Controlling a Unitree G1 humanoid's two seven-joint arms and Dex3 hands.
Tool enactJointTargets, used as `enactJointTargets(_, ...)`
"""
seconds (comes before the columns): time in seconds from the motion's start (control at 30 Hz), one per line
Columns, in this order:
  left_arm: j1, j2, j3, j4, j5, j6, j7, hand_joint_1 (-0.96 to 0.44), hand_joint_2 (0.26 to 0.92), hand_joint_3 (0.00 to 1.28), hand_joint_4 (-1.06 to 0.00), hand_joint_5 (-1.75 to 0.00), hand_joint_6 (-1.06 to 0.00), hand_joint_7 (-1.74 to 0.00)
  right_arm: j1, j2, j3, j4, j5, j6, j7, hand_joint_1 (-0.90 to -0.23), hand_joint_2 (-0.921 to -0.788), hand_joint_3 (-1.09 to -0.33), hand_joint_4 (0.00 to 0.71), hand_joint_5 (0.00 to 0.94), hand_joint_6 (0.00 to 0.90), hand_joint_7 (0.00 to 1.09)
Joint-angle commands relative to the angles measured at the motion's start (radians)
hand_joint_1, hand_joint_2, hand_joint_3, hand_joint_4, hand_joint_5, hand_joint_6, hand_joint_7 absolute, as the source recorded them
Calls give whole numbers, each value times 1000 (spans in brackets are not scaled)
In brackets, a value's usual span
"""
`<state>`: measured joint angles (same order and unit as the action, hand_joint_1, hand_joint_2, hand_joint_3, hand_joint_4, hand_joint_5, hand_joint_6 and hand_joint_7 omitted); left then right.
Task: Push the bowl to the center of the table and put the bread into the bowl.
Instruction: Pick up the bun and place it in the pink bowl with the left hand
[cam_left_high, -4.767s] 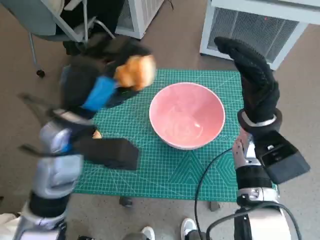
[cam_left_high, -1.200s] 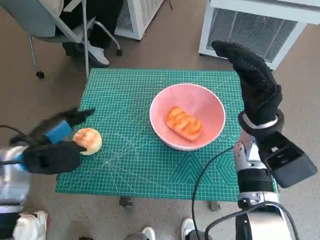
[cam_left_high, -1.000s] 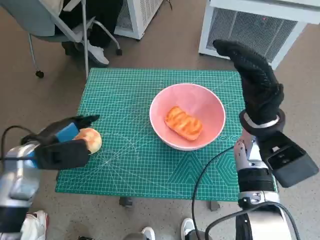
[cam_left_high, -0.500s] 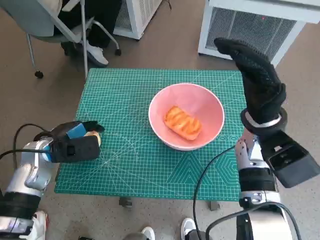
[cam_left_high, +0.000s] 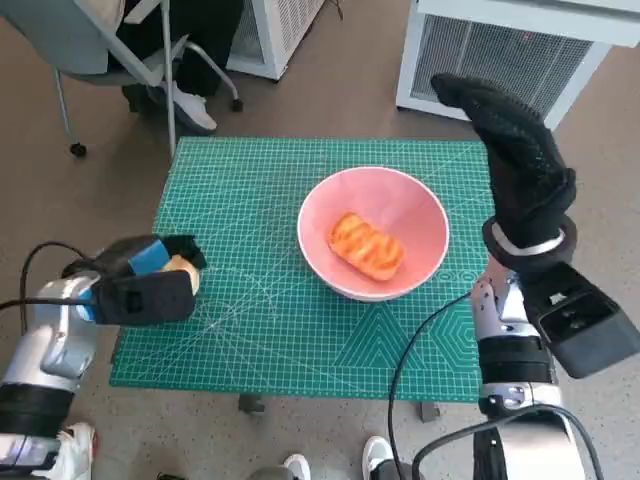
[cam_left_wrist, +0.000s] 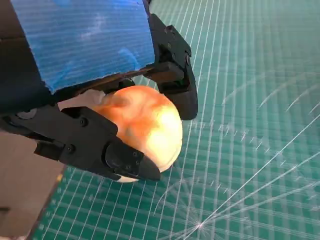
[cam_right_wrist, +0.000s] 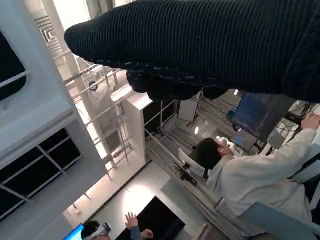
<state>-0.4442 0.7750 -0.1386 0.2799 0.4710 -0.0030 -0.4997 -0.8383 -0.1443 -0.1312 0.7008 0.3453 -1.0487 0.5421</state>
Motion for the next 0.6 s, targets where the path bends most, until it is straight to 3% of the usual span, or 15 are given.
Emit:
enactJointTargets(0.03,-15,22,75,-127,-24,0,44,0,920,72,-715,-1076,-590,-1264,19,1,-1,-1,-11,9,0,-581,-921,-822,-1,462,-1,614)
enactJointTargets(0.37,-127,-33,116,-308,-53,-20,90,0,920,65,-725,-1036,-597,-1283,14,2,0,5,-5,11,6,-581,-921,-819,-1,462,-1,613)
enactJointTargets(0.6,-284,-127,23,-301,-24,-53,102,0,920,72,-711,-1069,-591,-1275,6,4,-2,18,-7,4,5,-575,-921,-816,-1,463,-1,613)
